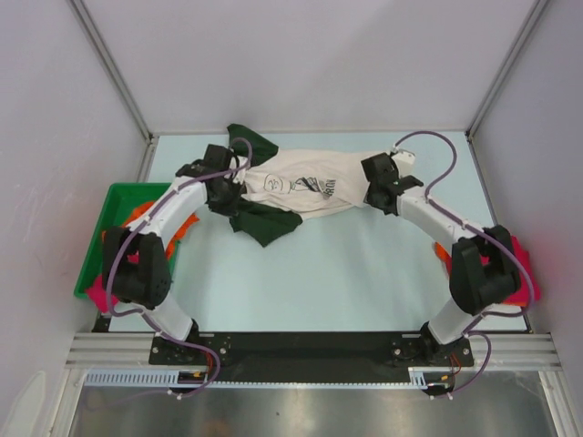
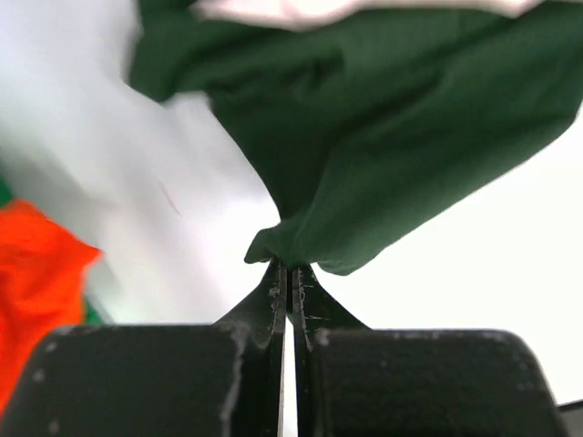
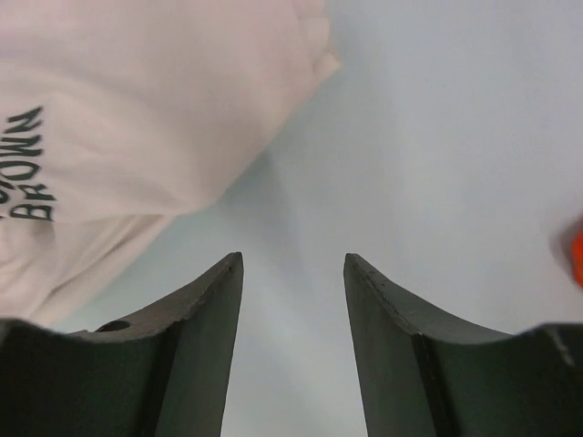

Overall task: Fold and stack the t-shirts
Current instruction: Flatten out the tshirt

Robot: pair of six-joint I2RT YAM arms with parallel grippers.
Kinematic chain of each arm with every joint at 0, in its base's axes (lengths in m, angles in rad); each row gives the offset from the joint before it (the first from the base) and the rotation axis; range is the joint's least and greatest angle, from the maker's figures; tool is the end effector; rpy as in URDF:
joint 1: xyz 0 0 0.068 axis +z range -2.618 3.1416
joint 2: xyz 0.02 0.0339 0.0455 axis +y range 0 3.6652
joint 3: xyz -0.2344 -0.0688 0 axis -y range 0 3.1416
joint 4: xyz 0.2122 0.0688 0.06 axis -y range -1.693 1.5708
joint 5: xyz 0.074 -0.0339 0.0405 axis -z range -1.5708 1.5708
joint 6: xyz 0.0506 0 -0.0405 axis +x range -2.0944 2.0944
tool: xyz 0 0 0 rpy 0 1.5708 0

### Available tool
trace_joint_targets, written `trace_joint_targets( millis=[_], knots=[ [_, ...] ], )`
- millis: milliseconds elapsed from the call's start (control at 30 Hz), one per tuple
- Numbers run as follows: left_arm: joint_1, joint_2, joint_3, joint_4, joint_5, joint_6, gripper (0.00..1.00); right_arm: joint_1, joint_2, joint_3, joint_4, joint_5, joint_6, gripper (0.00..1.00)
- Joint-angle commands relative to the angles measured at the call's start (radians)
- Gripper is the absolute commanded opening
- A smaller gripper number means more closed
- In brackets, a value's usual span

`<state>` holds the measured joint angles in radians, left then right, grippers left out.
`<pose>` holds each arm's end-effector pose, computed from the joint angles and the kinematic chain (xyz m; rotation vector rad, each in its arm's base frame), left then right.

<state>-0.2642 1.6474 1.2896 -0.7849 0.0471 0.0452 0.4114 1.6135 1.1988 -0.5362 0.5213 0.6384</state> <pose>0.2981 -0.0831 0.2158 0.4326 2.6837 -0.1282 0.3005 0.1036 0.2212 0.4660 2.3140 -0.1654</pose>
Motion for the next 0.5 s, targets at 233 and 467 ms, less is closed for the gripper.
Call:
trace_joint_targets(
  millis=[233,467],
  knots=[
    [0.111,0.057,0.293,-0.022,-0.046,-0.021,0.0,-0.008,0.244,0.165,0.105,-0.093,-0.086,0.52],
    [0.148,0.094,0.356,-0.039,-0.077,-0.019,0.0,-0.043,0.342,0.208,0.114,-0.107,-0.123,0.49]
  ],
)
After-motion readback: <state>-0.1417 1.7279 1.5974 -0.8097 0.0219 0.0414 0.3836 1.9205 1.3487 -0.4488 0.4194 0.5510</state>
